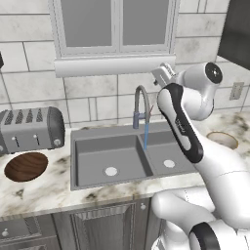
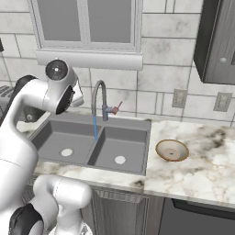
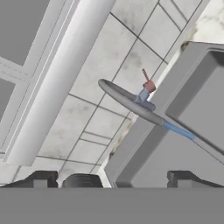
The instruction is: Rinse each bowl for a few seconds and place them down in the sink or on the counter.
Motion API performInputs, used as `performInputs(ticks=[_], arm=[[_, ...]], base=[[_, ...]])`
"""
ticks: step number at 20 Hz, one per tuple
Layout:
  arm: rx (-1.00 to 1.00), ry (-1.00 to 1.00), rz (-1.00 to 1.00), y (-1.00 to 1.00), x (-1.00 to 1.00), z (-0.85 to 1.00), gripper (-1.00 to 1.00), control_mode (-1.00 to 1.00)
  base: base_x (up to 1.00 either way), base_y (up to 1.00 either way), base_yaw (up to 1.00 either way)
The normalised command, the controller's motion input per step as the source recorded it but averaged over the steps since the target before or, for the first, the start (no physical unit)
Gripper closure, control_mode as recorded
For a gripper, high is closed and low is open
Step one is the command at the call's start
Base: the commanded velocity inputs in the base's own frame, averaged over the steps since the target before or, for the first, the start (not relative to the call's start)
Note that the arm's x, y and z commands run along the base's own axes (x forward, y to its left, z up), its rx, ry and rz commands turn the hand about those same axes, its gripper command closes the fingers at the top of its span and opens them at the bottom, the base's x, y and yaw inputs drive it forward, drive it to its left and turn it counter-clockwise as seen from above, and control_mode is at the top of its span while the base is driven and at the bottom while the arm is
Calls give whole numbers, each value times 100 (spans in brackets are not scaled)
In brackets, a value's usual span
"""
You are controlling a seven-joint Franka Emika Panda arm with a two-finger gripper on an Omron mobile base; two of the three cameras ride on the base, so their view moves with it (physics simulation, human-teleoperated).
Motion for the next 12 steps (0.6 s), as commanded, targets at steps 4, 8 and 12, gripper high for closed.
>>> performInputs(ticks=[4,8,12], arm=[[4,4,1,30,0,-14,-100,-100],[3,4,1,31,0,-16,-100,-100],[3,4,1,30,0,-17,-100,-100]], base=[[0,0,0],[0,0,0],[0,0,0]])
